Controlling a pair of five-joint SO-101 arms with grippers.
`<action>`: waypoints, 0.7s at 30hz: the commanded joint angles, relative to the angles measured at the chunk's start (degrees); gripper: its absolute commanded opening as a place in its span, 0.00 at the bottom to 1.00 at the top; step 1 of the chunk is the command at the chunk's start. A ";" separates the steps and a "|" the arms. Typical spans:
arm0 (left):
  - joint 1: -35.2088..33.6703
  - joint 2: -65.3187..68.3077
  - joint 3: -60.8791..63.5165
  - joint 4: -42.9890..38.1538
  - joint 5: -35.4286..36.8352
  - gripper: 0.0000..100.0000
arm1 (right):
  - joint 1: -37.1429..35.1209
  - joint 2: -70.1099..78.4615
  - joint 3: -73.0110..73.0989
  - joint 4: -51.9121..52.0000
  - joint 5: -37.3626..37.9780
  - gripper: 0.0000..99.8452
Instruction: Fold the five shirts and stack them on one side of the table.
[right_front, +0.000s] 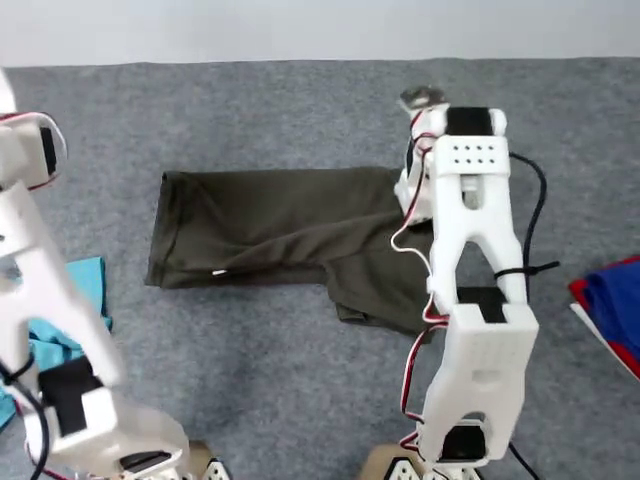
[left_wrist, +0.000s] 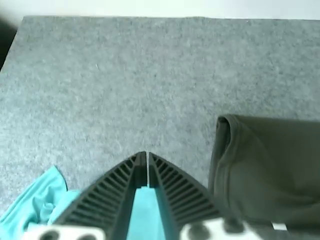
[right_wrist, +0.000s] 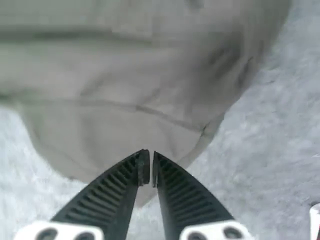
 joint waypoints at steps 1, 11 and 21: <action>-0.18 -9.14 7.52 1.32 -0.70 0.01 | -1.80 -6.46 5.63 2.24 0.88 0.01; -0.18 -27.34 31.69 1.14 -8.35 0.01 | -10.51 -6.55 15.12 -4.18 0.88 0.01; -4.75 -30.86 36.09 0.97 -9.58 0.01 | -12.53 -6.55 34.64 -20.53 4.84 0.01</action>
